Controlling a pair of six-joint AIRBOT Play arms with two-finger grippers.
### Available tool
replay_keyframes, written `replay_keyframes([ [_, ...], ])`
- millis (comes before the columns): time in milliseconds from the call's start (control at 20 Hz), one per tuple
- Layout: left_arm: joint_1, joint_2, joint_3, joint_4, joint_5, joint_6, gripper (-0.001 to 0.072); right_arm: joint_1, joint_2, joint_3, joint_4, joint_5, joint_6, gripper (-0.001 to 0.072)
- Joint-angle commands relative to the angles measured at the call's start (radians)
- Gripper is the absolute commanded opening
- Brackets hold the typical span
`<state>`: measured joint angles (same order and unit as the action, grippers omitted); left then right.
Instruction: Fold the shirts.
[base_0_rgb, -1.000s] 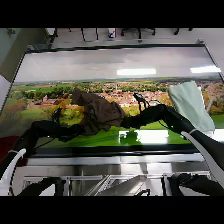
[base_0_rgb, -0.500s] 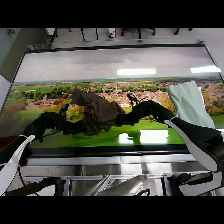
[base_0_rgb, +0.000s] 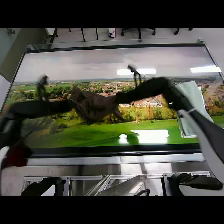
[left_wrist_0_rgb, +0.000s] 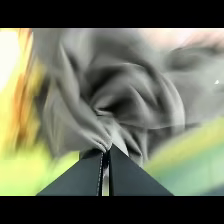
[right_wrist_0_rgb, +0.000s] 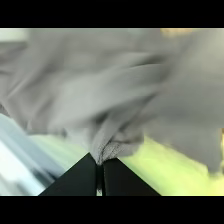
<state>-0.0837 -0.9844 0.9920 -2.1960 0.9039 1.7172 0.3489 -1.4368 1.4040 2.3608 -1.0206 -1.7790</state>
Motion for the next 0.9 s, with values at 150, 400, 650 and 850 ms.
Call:
replay_keyframes([
  [150, 0.001, 0.343, 0.711, 0.137, -0.068, -0.093, 0.0010, -0.162, 0.429, 0.557, -0.035, -0.063, -0.069, 0.0022],
  [400, 0.001, 0.244, 1.163, 0.232, 0.030, -0.205, 0.0010, -0.180, 0.541, 0.688, -0.100, -0.050, -0.077, 0.0022],
  [650, 0.000, 0.059, 1.100, 0.201, 0.041, -0.225, 0.0011, -0.178, 0.436, 0.623, -0.055, -0.090, -0.076, 0.0022],
  [850, -0.089, -0.163, 0.854, 0.186, -0.070, -0.090, 0.0011, -0.177, 0.261, 0.477, -0.046, -0.089, -0.073, 0.0022],
])
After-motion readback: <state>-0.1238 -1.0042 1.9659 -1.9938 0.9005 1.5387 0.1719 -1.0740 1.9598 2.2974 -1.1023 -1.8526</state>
